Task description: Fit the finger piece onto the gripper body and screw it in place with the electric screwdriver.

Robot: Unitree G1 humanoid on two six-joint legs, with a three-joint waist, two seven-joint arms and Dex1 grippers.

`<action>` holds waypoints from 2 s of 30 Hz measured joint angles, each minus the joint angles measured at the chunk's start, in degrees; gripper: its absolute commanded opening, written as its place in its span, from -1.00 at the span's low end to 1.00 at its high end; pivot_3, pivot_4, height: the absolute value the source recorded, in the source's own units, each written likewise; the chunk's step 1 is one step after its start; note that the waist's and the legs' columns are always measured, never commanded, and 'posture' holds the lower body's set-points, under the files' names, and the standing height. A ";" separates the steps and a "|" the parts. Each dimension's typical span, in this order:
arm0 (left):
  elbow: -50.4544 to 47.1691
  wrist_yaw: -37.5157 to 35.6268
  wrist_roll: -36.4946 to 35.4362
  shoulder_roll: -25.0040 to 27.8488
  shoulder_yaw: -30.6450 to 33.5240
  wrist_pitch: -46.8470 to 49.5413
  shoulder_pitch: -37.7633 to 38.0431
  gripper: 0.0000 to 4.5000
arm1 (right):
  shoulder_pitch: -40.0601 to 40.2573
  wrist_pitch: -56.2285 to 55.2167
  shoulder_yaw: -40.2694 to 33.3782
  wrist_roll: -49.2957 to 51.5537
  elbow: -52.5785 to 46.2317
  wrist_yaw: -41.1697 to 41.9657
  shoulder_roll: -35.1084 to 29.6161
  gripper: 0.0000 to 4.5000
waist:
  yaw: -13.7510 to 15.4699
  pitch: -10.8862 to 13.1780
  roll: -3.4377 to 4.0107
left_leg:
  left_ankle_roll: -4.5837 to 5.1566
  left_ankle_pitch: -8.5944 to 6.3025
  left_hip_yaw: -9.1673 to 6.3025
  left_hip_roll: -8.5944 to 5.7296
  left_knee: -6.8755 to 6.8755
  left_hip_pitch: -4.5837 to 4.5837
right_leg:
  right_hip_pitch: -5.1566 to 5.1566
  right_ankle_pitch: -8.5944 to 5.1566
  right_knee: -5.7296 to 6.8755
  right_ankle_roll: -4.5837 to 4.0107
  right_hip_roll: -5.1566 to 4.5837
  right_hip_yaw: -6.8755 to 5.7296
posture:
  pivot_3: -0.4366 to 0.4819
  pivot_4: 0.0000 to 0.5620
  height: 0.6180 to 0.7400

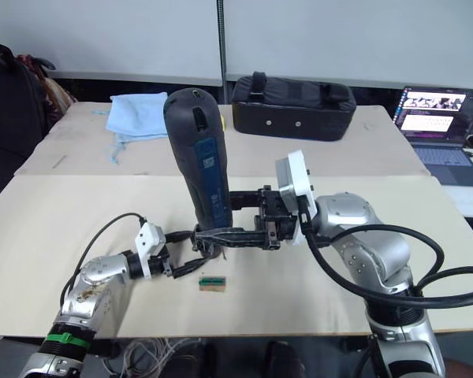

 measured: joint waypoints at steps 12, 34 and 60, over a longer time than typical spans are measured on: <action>0.69 0.36 2.54 -2.82 -2.87 -1.53 -1.60 0.96 | 0.98 0.01 -0.02 -0.01 -1.38 -1.47 -0.40 -0.14 | 0.45 0.00 0.00 | 0.00 0.00 -0.02 -0.02 0.03 0.00 | 0.04 0.00 0.00 0.01 -0.01 0.01 | -0.05 -0.47 1.00; 16.94 -13.46 2.25 -1.04 -4.46 -8.76 -12.79 0.01 | 3.92 0.16 -0.36 1.64 -2.88 -2.21 -2.95 -0.14 | 0.60 0.00 -0.01 | 0.04 0.02 -0.06 -0.01 0.33 -0.10 | 0.06 -0.04 0.06 -0.09 0.01 -0.01 | -0.05 -0.47 1.00; -0.16 -1.12 1.94 -1.21 -0.88 -5.07 1.51 0.97 | 2.95 1.98 -0.50 2.31 -3.36 -3.09 -2.11 -0.14 | 0.08 0.00 0.00 | 0.04 0.01 -0.16 0.01 0.45 -0.17 | 0.02 -0.07 0.07 -0.17 -0.02 0.02 | -0.05 -0.47 1.00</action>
